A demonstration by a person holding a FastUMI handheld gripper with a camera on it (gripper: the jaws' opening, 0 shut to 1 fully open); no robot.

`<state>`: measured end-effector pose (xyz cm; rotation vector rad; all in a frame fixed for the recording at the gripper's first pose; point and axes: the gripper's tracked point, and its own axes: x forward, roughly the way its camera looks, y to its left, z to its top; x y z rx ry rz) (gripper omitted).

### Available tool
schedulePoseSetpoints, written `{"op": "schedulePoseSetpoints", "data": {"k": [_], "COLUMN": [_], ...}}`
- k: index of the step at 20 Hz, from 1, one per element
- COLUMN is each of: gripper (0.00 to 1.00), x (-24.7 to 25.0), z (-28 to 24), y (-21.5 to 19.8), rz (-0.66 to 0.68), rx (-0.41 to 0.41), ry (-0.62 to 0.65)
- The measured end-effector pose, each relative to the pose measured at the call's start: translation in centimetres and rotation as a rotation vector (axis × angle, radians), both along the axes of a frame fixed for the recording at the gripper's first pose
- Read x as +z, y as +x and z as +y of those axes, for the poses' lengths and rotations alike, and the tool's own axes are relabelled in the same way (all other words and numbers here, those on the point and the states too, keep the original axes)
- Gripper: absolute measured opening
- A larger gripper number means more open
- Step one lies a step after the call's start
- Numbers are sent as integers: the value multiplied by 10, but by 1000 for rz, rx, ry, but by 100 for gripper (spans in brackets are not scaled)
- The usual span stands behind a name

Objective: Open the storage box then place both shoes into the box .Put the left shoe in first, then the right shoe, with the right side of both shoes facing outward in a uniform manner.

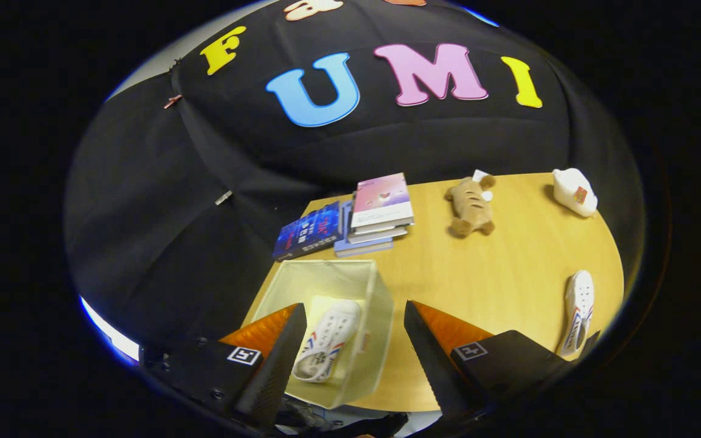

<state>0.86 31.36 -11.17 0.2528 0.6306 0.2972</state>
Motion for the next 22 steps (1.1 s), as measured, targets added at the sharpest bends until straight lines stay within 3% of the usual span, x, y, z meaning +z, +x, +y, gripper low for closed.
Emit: {"op": "schedulePoseSetpoints", "data": {"k": [5,10,15,22], "gripper": [99,99,99,99], "x": [-27,-71,-110,-173], "z": [-131,-244,-332,-399], "y": [-4,-20,-25,-26], "rz": [14,106,156,272], "rx": [-117,-219,-234,-229], "ry": [-129,-170,-285,-349]}}
